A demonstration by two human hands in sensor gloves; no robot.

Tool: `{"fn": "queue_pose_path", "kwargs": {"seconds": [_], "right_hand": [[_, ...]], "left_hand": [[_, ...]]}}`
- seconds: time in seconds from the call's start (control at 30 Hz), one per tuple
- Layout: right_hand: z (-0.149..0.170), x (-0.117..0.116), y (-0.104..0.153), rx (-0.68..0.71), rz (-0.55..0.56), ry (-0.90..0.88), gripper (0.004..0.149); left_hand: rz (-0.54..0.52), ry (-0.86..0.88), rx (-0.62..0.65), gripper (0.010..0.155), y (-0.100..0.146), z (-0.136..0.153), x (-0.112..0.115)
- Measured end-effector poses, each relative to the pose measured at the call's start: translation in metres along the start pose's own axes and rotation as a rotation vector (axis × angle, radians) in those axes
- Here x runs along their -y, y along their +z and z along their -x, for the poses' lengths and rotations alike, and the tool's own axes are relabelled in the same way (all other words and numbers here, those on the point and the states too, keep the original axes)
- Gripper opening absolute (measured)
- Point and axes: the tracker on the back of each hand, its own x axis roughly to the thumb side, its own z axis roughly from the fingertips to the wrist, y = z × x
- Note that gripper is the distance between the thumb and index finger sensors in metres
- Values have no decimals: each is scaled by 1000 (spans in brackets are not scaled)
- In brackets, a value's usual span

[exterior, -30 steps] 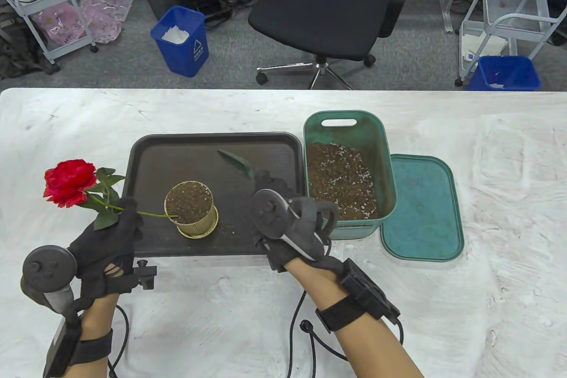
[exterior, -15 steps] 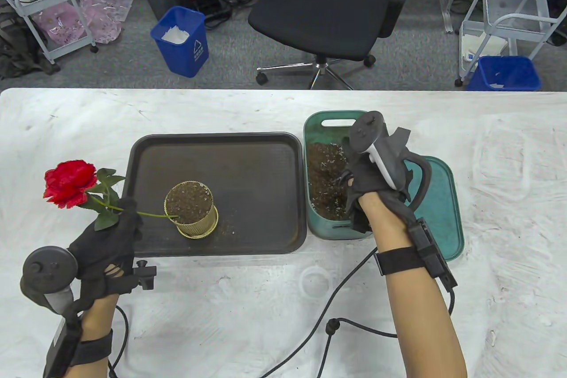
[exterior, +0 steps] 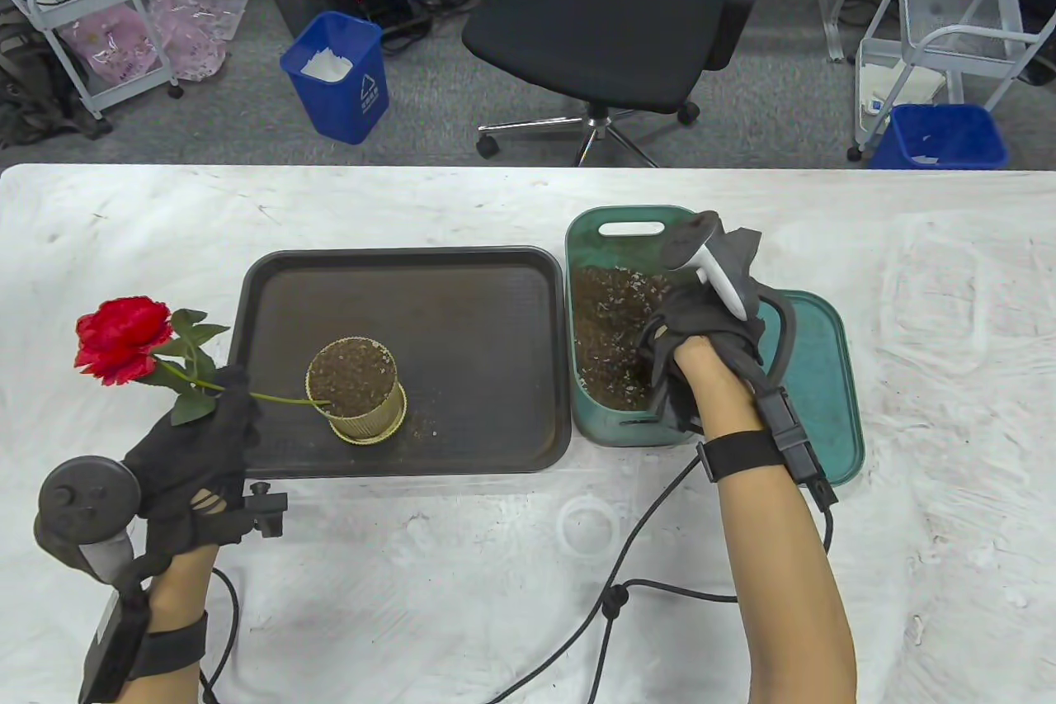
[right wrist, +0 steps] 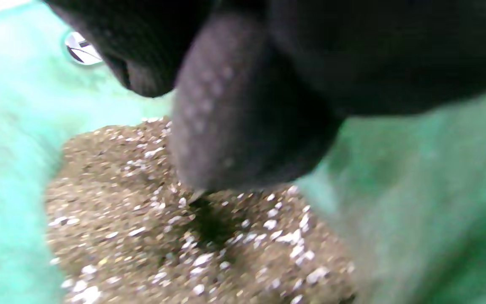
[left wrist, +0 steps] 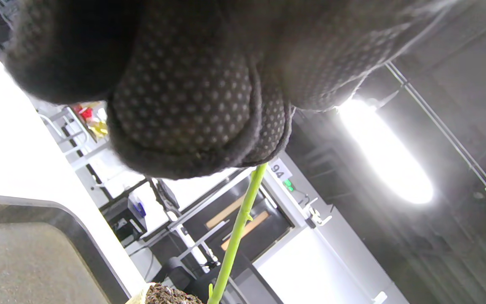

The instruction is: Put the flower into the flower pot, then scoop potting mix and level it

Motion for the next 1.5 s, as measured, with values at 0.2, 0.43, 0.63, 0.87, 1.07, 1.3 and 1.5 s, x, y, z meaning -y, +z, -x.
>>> {"fn": "queue_pose_path", "kwargs": {"seconds": [0.2, 0.43, 0.63, 0.87, 1.07, 1.3, 1.5], "right_hand": [[1, -7, -10, 30, -119, -120, 53], [9, -11, -10, 85, -239, -353, 53], [28, -15, -2, 67, -276, -577, 54], [48, -16, 17, 72, -215, -737, 53], [62, -16, 38, 85, -132, -926, 53], [68, -25, 58, 133, -32, -1070, 53], [51, -38, 79, 215, -22, -1104, 53]], "left_hand": [[1, -2, 2, 41, 0, 0, -1], [2, -2, 7, 41, -1, 0, 0], [2, 1, 6, 41, -1, 1, 0], [6, 12, 2, 41, 0, 1, 0], [8, 20, -2, 41, -1, 2, 1], [9, 25, -7, 41, -1, 3, 1], [12, 28, -3, 41, -1, 2, 2]]}}
